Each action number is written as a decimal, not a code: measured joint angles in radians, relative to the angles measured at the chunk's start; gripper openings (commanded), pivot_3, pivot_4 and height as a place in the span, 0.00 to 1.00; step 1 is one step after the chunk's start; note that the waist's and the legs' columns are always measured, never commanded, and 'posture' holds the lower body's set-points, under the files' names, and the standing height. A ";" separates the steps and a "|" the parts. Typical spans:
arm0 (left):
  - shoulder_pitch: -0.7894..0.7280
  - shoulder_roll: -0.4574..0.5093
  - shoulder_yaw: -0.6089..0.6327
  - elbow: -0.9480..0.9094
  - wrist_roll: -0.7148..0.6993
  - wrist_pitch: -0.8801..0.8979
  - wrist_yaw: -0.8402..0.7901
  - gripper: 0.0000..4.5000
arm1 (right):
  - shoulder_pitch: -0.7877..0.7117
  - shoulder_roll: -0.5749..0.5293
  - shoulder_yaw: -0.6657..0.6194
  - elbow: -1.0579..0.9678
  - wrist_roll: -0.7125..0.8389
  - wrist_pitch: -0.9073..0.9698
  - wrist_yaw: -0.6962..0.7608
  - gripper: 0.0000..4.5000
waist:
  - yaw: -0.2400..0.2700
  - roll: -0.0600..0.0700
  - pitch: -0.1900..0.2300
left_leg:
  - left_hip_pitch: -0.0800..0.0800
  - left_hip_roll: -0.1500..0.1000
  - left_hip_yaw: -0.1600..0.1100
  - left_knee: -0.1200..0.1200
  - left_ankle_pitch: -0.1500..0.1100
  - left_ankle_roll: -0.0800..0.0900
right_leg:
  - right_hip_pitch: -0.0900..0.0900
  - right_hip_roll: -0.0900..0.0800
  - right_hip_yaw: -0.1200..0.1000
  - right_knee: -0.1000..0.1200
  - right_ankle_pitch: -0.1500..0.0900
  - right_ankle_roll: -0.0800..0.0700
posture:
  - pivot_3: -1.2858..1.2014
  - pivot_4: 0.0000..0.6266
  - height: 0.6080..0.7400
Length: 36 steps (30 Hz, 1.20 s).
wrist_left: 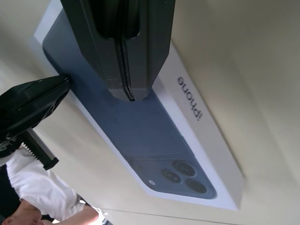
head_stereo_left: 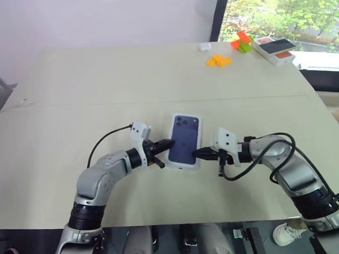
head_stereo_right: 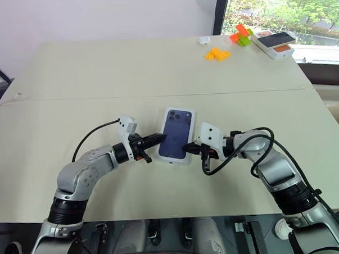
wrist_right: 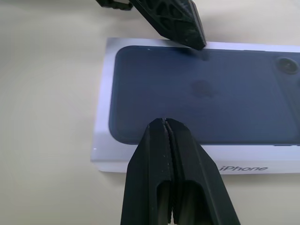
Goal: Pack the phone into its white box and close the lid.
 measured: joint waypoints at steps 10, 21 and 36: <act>-0.247 -0.119 0.054 0.196 0.071 -0.134 0.120 0.00 | -0.254 0.149 -0.043 0.224 -0.052 -0.034 -0.186 0.01 | 0.000 0.000 0.000 | 0.000 0.000 0.000 0.003 0.000 -0.001 | 0.001 0.000 0.000 0.001 0.002 -0.003 | 0.52 0.24 0.98; -0.236 -0.120 -0.039 0.341 0.231 -0.200 0.127 0.00 | -0.230 0.149 0.048 0.341 -0.238 -0.117 -0.247 0.01 | -0.001 0.001 -0.002 | 0.004 0.000 0.001 0.003 -0.001 0.001 | 0.005 -0.001 0.000 0.002 0.001 -0.001 | 0.52 0.24 0.98; -0.066 0.008 -0.051 0.085 0.155 -0.095 -0.019 0.00 | -0.070 0.065 0.004 0.108 -0.055 0.004 -0.044 0.01 | -0.001 0.001 -0.002 | 0.003 0.000 0.000 0.002 -0.001 0.002 | 0.003 -0.001 0.000 0.002 0.000 0.000 | 0.52 0.24 0.98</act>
